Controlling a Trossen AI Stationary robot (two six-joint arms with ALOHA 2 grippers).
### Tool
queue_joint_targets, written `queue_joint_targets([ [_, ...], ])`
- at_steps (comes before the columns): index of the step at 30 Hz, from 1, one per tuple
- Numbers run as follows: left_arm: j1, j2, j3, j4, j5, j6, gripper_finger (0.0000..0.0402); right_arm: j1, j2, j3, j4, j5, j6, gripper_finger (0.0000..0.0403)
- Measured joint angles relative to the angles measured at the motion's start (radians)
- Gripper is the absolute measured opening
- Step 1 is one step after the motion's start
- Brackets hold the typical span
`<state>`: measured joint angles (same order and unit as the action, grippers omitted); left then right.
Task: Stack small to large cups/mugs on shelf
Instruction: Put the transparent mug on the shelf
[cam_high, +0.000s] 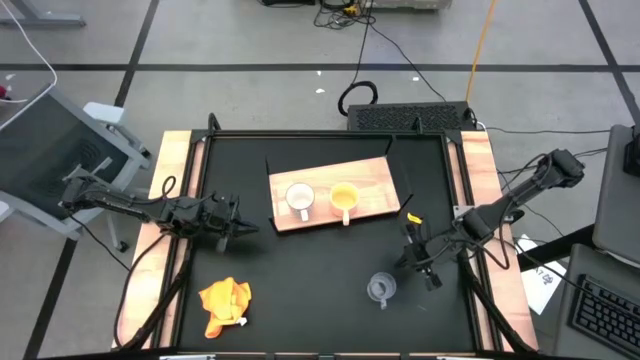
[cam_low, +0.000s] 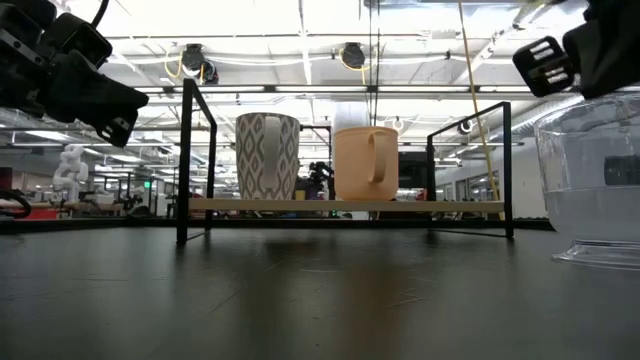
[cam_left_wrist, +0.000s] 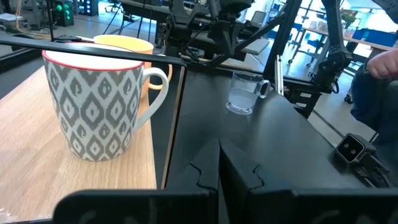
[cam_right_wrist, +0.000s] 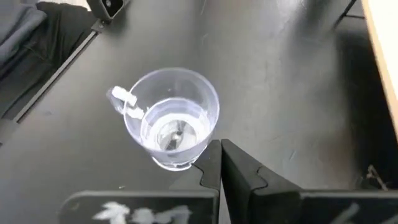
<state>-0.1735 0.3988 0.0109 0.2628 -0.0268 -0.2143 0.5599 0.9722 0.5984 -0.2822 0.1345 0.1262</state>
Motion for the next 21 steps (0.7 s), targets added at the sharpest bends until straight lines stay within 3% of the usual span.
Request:
queue_joint_targets([
  [7,0.0,0.0,0.0,0.0,0.0,0.002,0.001,0.024,-0.035,-0.064,0.028,0.052,0.018,0.0],
  [21,0.0,0.0,0.0,-0.001,0.0,0.002,0.001,0.076,-0.298,-0.258,0.189,0.053,0.023,0.0],
])
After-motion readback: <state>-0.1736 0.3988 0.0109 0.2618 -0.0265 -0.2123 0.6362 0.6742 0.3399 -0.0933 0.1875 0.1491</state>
